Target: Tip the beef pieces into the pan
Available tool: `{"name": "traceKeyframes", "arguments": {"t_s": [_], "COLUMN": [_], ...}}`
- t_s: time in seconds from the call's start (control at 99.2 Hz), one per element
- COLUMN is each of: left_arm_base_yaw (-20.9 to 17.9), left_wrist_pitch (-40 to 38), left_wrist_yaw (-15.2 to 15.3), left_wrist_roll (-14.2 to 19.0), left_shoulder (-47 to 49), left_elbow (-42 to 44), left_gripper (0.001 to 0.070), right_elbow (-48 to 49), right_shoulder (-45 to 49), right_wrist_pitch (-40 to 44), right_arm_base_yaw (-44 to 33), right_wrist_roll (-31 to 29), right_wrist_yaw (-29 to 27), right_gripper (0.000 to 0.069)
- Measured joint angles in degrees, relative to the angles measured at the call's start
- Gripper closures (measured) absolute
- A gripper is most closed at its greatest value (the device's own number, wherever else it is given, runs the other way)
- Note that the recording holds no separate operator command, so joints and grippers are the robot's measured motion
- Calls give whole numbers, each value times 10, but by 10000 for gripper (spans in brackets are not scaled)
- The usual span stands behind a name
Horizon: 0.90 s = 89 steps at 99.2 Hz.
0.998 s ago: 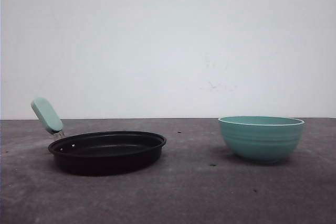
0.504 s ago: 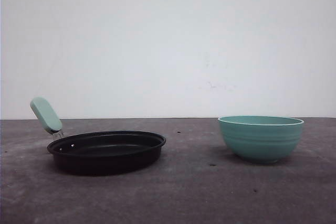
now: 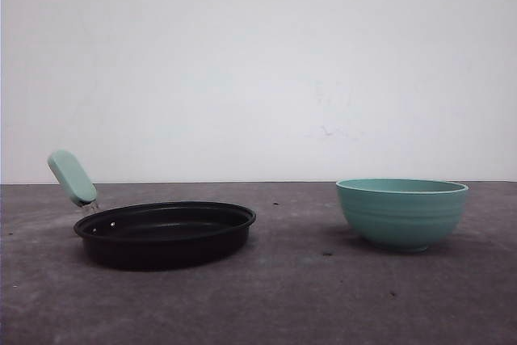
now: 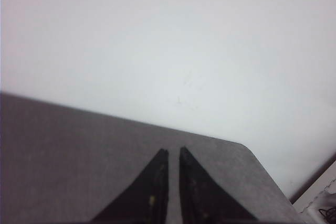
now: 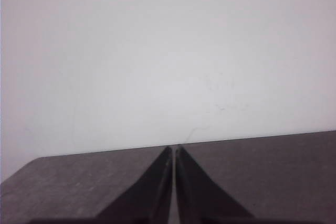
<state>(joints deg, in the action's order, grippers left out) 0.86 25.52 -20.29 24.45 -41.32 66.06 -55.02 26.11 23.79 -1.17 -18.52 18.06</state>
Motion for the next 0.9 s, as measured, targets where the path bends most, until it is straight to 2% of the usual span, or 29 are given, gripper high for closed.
{"name": "traceKeyframes", "arguments": {"t_s": [0.151,0.333,0.393,0.454,0.514,0.585,0.645,0.706,0.787,0.898], "left_arm_base_yaw": [5,17,20,21,21,22,24,25,31,38], "left_wrist_pitch": [5,21,23,23,24,25,25,27,43,76], "left_wrist_yaw": [-9,-36,-37,-37,-37,-36,-35,-34,-16,27], "left_wrist_roll": [-14,-16,-17,-20,-20,-22,-24,-28,-37,-40], "left_shoulder": [-73,-76,-74,-73,-72,-71,-70,-70,-71,-79], "left_elbow": [88,91,91,91,91,91,91,91,91,90], "left_gripper": [682,682,681,665,572,367,187,17,13,13], "right_elbow": [-78,-113,-124,-130,-132,-135,-135,-135,-135,-135], "right_shoulder": [50,48,47,49,56,74,89,100,113,128], "right_wrist_pitch": [8,-4,-2,7,25,47,63,80,103,130], "right_arm_base_yaw": [0,0,0,0,0,0,0,0,0,0], "right_wrist_roll": [7,20,33,41,45,46,46,47,47,47], "right_wrist_yaw": [17,17,17,17,17,17,17,15,14,13], "right_gripper": [683,678,637,535,363,140,13,7,6,6]}}
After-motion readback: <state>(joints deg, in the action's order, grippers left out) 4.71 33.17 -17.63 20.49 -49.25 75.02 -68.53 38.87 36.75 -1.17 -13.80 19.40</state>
